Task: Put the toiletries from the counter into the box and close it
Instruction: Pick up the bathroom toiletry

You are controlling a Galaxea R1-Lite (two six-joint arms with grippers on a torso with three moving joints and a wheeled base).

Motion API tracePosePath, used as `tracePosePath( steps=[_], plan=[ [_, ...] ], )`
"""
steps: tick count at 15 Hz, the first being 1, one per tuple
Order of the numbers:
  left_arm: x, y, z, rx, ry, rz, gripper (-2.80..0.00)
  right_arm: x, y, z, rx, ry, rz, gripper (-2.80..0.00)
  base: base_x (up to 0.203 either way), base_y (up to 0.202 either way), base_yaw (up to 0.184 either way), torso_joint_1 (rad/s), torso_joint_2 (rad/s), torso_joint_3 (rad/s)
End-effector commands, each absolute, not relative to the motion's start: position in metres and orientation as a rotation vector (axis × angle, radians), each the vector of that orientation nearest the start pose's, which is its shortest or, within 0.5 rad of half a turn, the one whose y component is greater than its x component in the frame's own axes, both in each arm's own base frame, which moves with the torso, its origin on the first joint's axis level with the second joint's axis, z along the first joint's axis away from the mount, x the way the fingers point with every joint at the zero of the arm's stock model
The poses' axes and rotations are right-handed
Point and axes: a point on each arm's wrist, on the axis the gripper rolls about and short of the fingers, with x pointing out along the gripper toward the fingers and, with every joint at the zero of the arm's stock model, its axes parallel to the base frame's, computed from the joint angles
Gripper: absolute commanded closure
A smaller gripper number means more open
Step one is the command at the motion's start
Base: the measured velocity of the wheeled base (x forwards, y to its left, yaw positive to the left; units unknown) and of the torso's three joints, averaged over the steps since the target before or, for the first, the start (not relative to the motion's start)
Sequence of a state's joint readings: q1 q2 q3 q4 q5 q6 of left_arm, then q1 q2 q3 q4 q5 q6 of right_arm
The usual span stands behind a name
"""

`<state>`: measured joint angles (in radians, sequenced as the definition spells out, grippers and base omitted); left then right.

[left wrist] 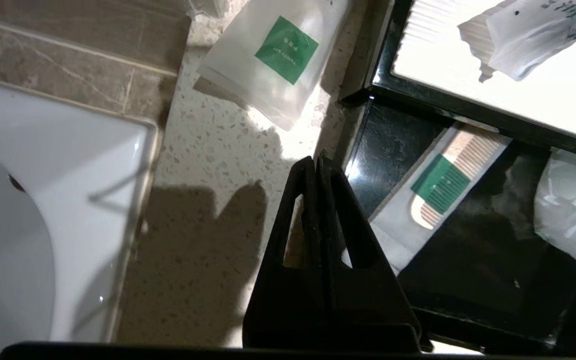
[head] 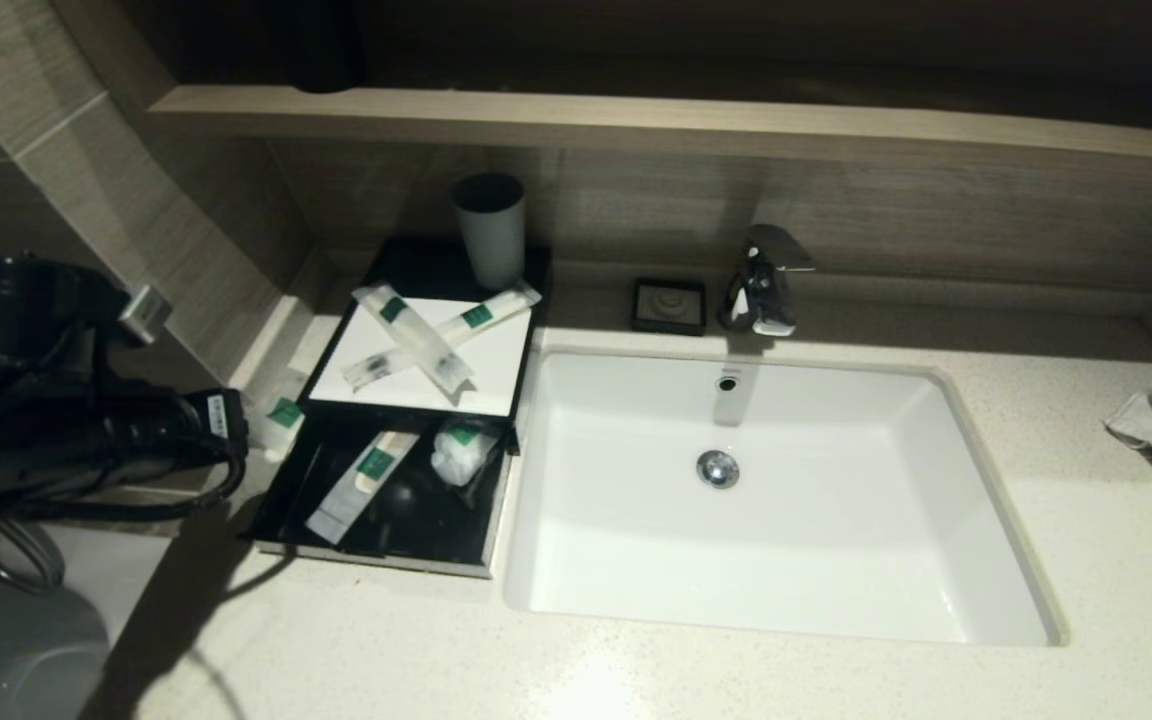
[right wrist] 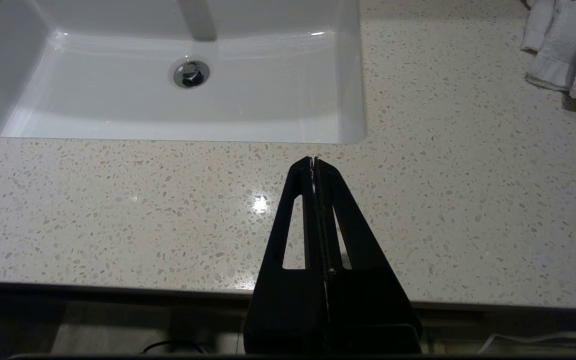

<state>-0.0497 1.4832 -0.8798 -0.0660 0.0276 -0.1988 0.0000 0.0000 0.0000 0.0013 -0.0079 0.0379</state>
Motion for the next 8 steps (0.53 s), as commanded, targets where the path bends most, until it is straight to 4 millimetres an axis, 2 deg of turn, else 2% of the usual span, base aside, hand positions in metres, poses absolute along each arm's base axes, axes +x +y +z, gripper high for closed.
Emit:
tracePosePath(
  steps=[1, 4, 8],
  plan=[
    [0.252, -0.007, 0.205, -0.150, 0.537, 0.002, 0.00, -0.023, 0.000, 0.075, 0.038, 0.002, -0.008, 0.00, 0.000, 0.000, 0.000, 0.000, 0.00, 0.000],
    [0.260, 0.005, 0.203, -0.126, 0.502, -0.047, 0.00, -0.023, 0.000, 0.075, 0.038, 0.003, -0.008, 0.00, 0.000, 0.000, 0.000, 0.000, 0.00, 0.000],
    [0.262, 0.007, 0.201, -0.086, 0.496, -0.056, 0.00, -0.023, 0.000, 0.075, 0.038, 0.001, -0.009, 0.00, 0.000, 0.000, 0.000, 0.000, 0.00, 0.000]
  ],
)
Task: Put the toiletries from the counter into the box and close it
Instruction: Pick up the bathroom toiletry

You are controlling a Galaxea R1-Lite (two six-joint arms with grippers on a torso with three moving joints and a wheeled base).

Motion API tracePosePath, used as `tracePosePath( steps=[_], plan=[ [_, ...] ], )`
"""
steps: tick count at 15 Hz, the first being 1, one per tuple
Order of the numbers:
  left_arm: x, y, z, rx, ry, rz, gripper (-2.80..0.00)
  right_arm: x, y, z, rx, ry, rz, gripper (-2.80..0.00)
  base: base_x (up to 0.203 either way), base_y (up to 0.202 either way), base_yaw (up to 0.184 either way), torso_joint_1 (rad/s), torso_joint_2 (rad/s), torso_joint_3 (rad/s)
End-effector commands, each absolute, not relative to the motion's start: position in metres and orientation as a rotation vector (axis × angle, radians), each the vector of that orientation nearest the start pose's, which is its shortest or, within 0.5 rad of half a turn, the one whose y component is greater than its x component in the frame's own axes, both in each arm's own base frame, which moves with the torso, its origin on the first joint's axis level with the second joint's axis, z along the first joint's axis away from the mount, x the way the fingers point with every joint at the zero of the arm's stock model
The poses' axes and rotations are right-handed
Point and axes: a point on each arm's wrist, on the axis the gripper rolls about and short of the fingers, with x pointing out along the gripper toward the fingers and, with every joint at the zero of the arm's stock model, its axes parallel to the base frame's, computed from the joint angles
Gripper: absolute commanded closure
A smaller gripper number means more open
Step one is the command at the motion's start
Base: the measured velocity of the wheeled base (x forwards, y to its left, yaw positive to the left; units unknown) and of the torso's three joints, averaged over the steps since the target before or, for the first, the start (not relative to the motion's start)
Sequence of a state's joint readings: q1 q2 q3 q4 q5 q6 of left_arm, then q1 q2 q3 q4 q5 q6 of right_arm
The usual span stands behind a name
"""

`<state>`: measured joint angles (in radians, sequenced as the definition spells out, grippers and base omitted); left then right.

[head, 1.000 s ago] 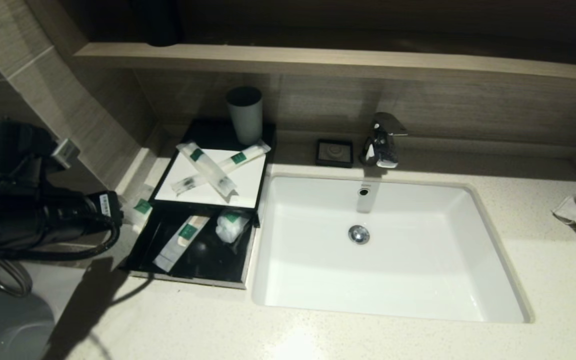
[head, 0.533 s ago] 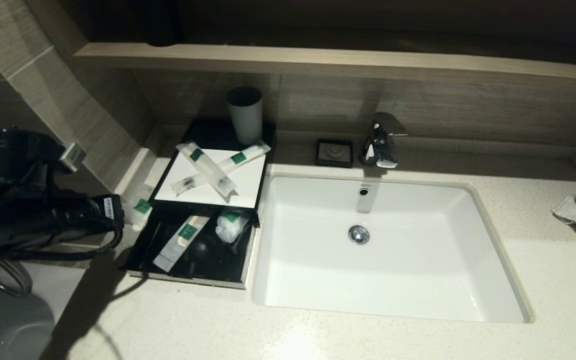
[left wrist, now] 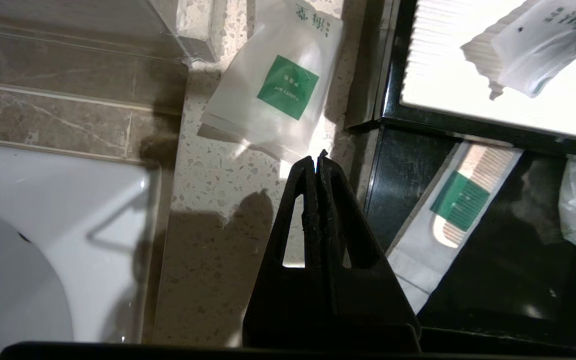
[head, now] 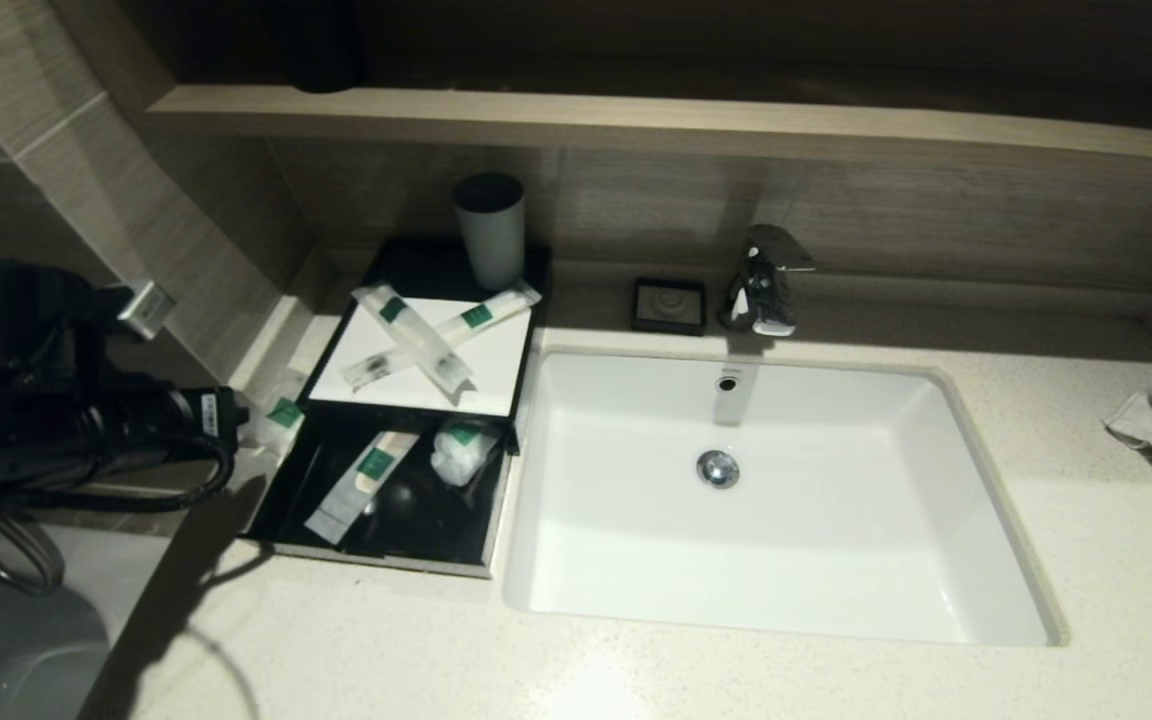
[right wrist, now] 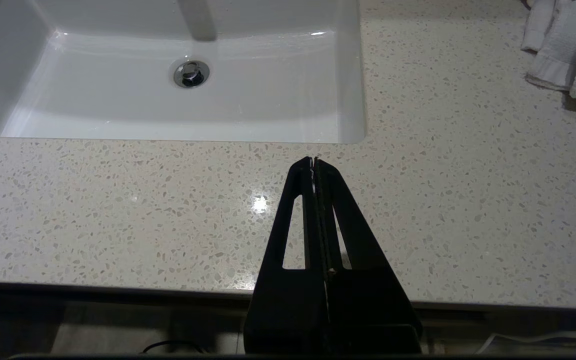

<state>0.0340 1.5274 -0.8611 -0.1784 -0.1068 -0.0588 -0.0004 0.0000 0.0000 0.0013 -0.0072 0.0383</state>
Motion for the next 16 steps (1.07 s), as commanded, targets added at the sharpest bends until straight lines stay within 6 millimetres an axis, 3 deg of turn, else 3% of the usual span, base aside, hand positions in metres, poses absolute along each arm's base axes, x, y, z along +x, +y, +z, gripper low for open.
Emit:
tracePosePath(
  steps=[1, 6, 16],
  plan=[
    [0.262, 0.007, 0.202, -0.076, 0.491, -0.067, 0.00, -0.023, 0.000, 0.075, 0.038, 0.001, -0.008, 0.00, 0.000, 0.000, 0.000, 0.000, 0.00, 0.000],
    [0.258, 0.005, 0.201, -0.044, 0.475, -0.164, 0.00, -0.023, 0.000, 0.075, 0.038, 0.001, -0.008, 0.00, 0.000, 0.000, 0.000, 0.000, 0.00, 0.000],
    [0.271, 0.014, 0.188, -0.005, 0.482, -0.150, 0.00, -0.023, 0.000, 0.075, 0.038, 0.001, -0.008, 0.00, 0.000, 0.000, 0.000, 0.000, 0.00, 0.000]
  ],
)
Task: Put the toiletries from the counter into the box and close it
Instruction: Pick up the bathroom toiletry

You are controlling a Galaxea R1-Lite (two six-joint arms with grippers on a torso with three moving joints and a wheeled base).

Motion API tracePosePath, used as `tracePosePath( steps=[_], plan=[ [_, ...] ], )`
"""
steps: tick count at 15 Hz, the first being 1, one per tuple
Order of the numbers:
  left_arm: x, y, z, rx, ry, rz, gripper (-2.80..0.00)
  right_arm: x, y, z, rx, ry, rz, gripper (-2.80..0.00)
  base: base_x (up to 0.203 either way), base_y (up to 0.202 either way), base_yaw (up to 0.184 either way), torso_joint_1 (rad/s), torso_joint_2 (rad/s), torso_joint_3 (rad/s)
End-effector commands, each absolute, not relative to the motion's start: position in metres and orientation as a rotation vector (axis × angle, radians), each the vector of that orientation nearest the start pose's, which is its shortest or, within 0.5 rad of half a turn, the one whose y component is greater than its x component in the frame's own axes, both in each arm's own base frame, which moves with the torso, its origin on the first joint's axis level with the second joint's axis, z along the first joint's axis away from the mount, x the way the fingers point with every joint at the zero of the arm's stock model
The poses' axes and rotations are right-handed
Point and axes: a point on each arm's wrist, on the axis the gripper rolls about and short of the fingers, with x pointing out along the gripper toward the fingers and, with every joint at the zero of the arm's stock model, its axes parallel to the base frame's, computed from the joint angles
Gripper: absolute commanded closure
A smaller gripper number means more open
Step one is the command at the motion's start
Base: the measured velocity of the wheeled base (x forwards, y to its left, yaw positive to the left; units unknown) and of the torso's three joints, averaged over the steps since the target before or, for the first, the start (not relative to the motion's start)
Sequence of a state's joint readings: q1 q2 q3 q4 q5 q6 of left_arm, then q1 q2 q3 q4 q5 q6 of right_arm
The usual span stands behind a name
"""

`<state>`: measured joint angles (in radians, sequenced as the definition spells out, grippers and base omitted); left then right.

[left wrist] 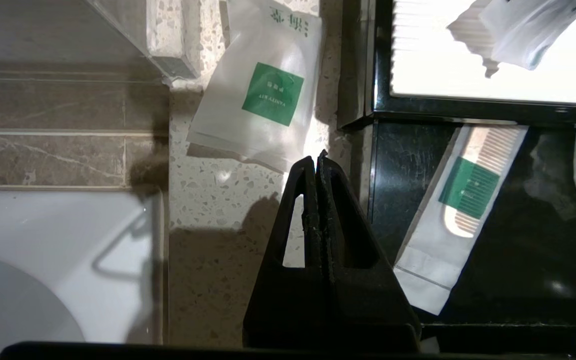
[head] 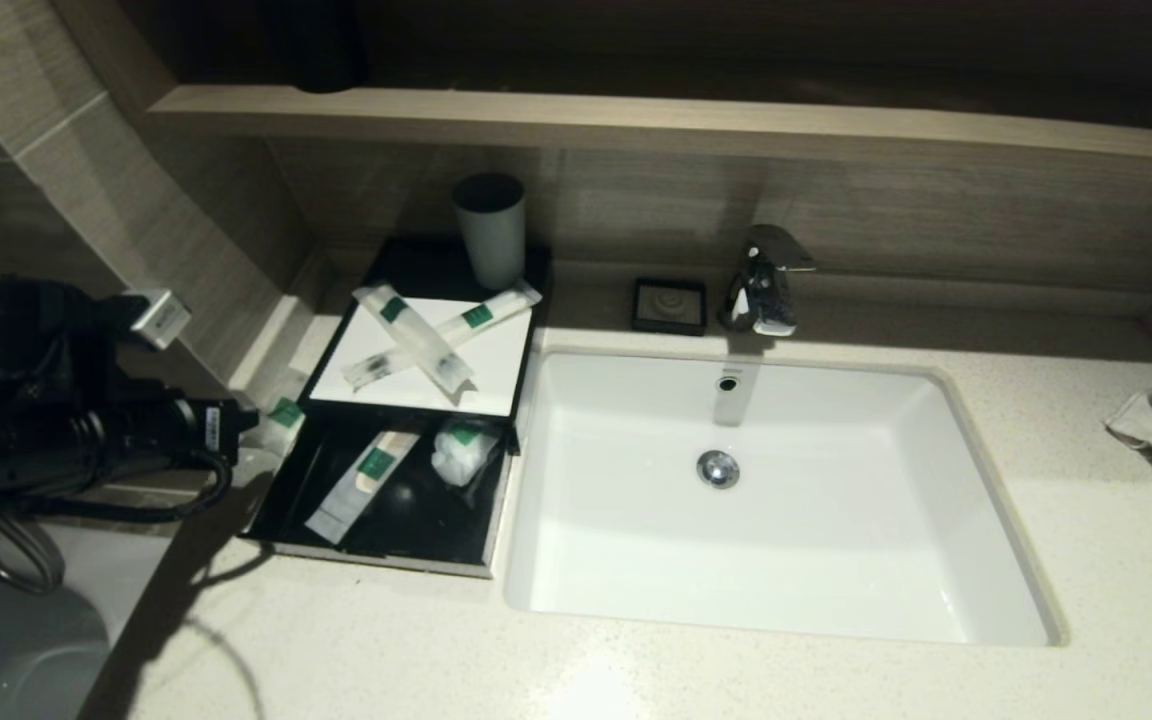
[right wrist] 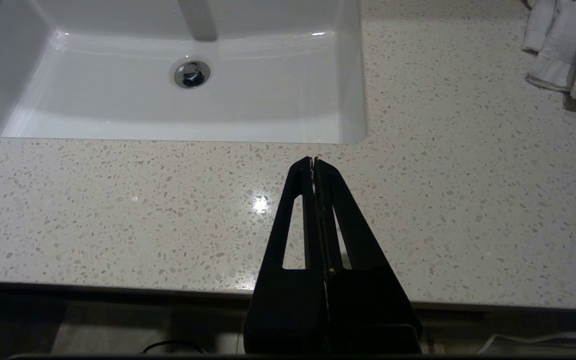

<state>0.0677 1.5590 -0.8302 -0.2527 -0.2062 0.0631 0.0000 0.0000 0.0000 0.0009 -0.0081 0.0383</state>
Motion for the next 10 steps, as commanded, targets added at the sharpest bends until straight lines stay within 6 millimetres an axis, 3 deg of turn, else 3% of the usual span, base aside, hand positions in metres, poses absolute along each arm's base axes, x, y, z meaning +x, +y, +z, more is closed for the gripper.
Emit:
tracePosePath(
  steps=[1, 10],
  plan=[
    [0.273, 0.016, 0.186, -0.007, 0.484, -0.144, 0.00, -0.023, 0.000, 0.075, 0.038, 0.002, -0.009, 0.00, 0.000, 0.000, 0.000, 0.000, 0.00, 0.000],
    [0.291, 0.019, 0.175, 0.030, 0.454, -0.143, 0.00, -0.023, 0.000, 0.075, 0.038, 0.001, -0.008, 0.00, 0.000, 0.000, 0.000, 0.000, 0.00, 0.000]
  ],
)
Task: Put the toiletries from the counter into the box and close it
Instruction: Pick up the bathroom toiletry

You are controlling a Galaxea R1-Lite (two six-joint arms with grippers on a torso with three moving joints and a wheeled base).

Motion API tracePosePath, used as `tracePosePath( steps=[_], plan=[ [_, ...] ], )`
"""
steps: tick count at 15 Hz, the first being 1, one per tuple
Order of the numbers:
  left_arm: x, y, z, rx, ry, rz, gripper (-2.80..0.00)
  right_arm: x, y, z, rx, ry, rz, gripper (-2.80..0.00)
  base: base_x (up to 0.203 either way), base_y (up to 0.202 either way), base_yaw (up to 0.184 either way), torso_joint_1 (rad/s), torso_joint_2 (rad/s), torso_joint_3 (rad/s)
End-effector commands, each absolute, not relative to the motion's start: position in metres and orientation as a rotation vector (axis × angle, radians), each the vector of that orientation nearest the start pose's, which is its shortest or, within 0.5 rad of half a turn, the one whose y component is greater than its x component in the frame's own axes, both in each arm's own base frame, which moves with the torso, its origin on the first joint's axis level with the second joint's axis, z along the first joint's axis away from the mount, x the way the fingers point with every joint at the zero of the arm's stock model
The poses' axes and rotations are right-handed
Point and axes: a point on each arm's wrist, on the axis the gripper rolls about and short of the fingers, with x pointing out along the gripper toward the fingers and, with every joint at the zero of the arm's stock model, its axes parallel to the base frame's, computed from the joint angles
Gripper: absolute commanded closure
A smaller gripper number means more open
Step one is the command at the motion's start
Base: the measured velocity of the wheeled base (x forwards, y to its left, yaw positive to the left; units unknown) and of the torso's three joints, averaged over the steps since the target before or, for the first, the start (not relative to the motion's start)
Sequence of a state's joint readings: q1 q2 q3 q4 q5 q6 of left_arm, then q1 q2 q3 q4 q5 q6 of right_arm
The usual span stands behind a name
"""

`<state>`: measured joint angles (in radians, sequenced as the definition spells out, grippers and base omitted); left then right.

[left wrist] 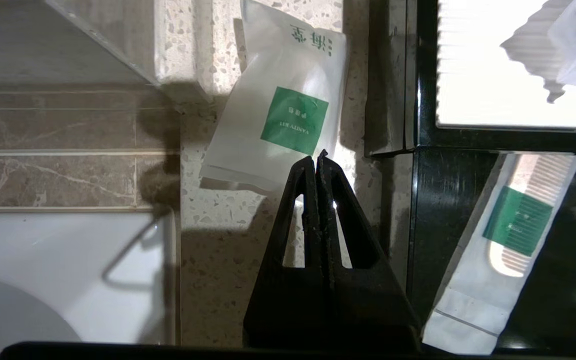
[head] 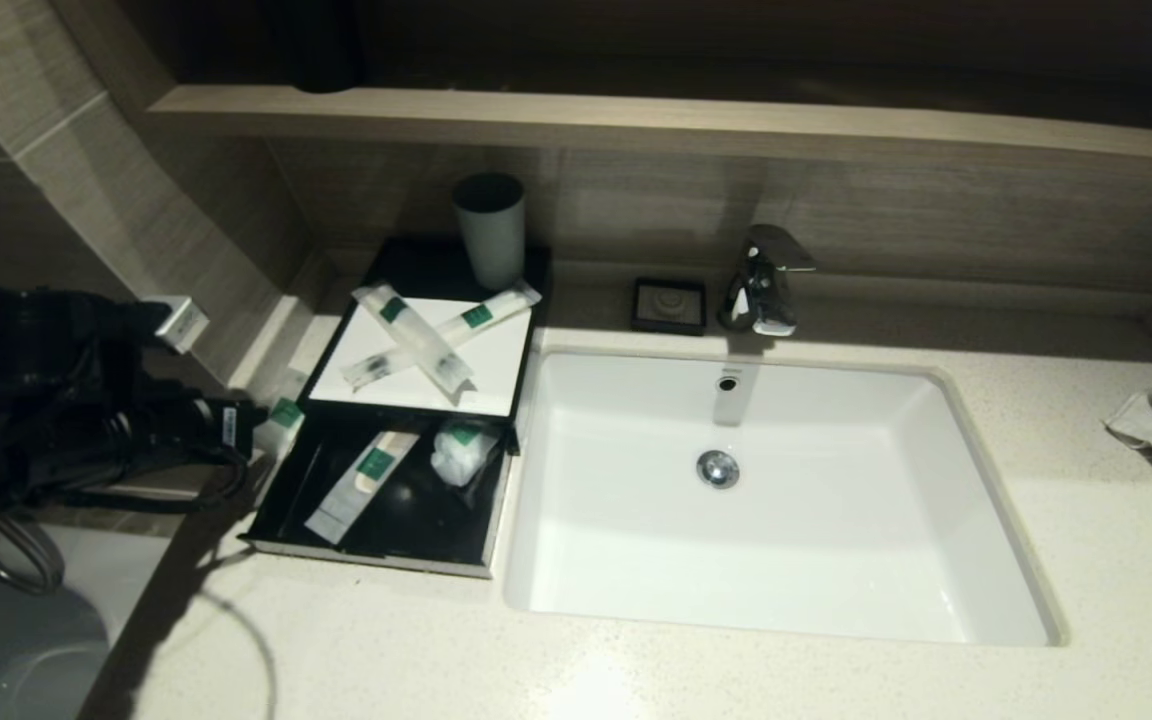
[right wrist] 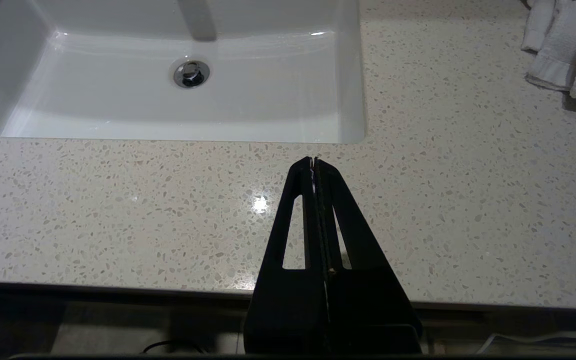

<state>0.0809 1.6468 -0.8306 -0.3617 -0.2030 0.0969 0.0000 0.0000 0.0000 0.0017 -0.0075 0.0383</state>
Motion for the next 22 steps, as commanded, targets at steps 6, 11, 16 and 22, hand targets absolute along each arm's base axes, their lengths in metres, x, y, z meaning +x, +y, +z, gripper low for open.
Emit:
tracePosePath(
  steps=[6, 11, 16, 22],
  plan=[
    [0.297, 0.020, 0.173, 0.037, 0.434, -0.139, 0.00, -0.023, 0.000, 0.075, 0.038, 0.001, -0.008, 0.00, 0.000, 0.000, 0.000, 0.000, 0.00, 0.000],
    [0.299, 0.020, 0.170, 0.069, 0.440, -0.140, 0.00, -0.023, 0.000, 0.075, 0.038, 0.003, -0.008, 0.00, 0.000, 0.000, 0.000, 0.000, 0.00, 0.000],
    [0.305, 0.021, 0.166, 0.073, 0.426, -0.131, 0.00, -0.023, 0.000, 0.075, 0.038, 0.001, -0.008, 0.00, 0.000, 0.000, 0.000, 0.000, 0.00, 0.000],
    [0.307, 0.021, 0.163, 0.076, 0.427, -0.131, 0.00, -0.023, 0.000, 0.075, 0.038, 0.001, -0.008, 0.00, 0.000, 0.000, 0.000, 0.000, 0.00, 0.000]
  ],
)
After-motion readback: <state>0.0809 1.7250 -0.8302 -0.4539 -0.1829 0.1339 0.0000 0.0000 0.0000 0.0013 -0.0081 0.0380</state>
